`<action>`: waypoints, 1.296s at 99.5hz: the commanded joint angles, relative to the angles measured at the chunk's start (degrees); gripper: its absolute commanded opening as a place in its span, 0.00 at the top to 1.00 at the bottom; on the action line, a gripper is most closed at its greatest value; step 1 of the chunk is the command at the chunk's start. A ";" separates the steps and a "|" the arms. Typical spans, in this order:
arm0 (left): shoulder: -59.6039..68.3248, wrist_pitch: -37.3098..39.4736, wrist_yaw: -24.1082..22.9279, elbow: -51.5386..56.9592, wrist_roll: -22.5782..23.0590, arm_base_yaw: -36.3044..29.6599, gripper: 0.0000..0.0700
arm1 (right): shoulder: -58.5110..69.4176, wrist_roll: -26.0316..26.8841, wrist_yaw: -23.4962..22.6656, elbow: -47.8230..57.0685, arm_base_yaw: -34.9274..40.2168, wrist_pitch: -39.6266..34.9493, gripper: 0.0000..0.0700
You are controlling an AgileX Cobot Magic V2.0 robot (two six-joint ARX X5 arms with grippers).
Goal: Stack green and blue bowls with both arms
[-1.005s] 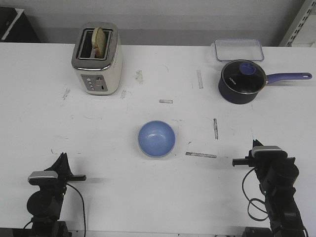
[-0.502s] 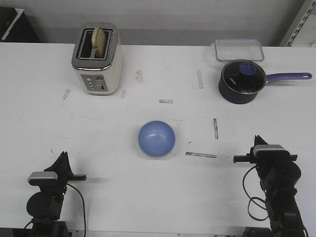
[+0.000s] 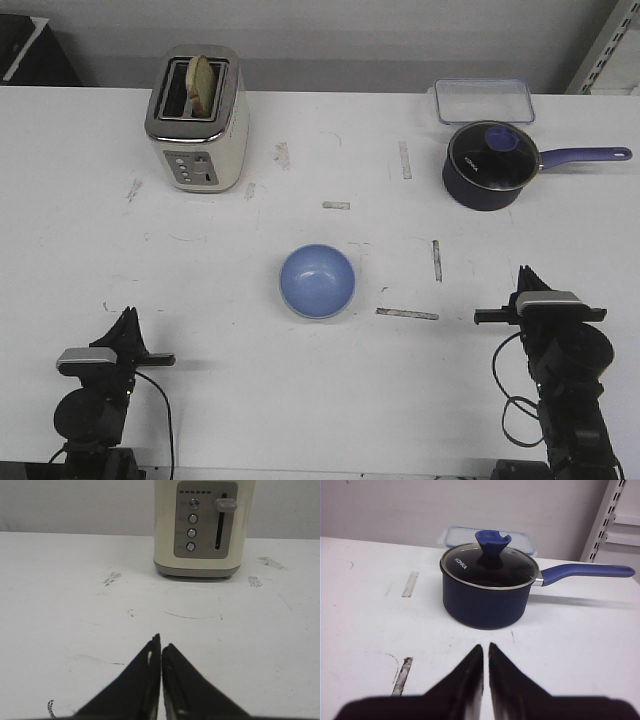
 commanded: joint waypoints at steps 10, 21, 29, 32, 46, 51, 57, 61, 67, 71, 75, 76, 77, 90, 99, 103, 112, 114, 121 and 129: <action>-0.09 0.68 -0.09 -1.25 -0.13 -0.02 1.00 | -1.57 0.13 0.35 -0.11 -0.07 0.46 0.99; -0.09 0.68 -0.09 -1.25 -0.13 0.00 1.00 | -4.72 1.53 1.84 -1.33 -0.07 0.46 0.99; -0.09 0.68 -0.09 -1.25 -0.13 -0.02 1.00 | -7.39 2.84 5.51 -3.54 -0.09 0.46 0.99; -0.09 0.68 -0.09 -1.25 -0.13 -0.02 1.00 | -8.55 2.99 6.56 -4.68 -0.09 0.59 0.99; -0.09 0.68 -0.09 -1.25 -0.13 -0.02 1.00 | -14.53 3.15 6.69 -11.50 -0.07 4.04 0.99; -0.09 0.68 -0.09 -1.25 -0.13 -0.02 1.00 | -16.81 3.13 5.66 -14.03 -0.07 5.53 0.99; -0.09 0.68 -0.09 -1.25 -0.13 0.00 1.00 | -19.52 3.13 4.46 -17.00 -0.07 7.08 0.99; -0.09 0.68 -0.09 -1.25 -0.13 -0.02 1.00 | -21.24 3.21 4.04 -18.88 -0.07 7.80 0.99; -0.09 0.68 -0.09 -1.25 -0.13 -0.02 1.00 | -23.85 3.89 3.96 -21.42 -0.07 8.24 0.99; -0.09 0.68 -0.09 -1.25 -0.13 -0.02 1.00 | -25.70 4.74 3.96 -23.02 -0.07 8.28 0.99; -0.09 0.68 -0.09 -1.25 -0.13 0.00 1.00 | -27.65 5.51 3.96 -24.48 -0.04 8.31 0.99; -0.09 0.68 -0.09 -1.25 -0.13 -0.02 1.00 | -28.20 5.73 3.96 -24.85 -0.04 8.31 0.99; -0.09 0.68 -0.09 -1.25 -0.13 -0.02 1.00 | -28.76 5.95 3.96 -25.22 -0.04 8.31 0.99; -0.09 0.66 -0.09 -1.25 -0.13 -0.02 1.00 | -37.03 6.62 3.93 -27.47 0.04 3.37 0.99; -0.09 0.63 -0.09 -1.22 -0.13 -0.02 1.00 | -36.46 6.75 4.07 -27.47 0.02 3.48 0.99; -0.09 0.66 -0.09 -1.22 -0.13 -0.02 1.00 | -36.46 6.82 4.04 -27.50 0.04 3.48 0.99; -0.07 0.66 -0.11 -1.22 -0.13 0.00 1.00 | -36.46 6.84 3.76 -27.47 0.04 3.63 0.99; -0.09 0.66 -0.09 -1.22 -0.13 -0.02 1.00 | -36.46 6.84 3.78 -27.47 0.04 3.65 0.99; -0.09 0.70 -0.11 -1.22 -0.13 0.00 1.00 | -36.46 6.78 3.82 -27.47 0.04 3.65 0.99; -0.09 0.70 -0.11 -1.22 -0.13 0.00 1.00 | -36.46 6.78 3.87 -27.50 0.04 3.65 0.99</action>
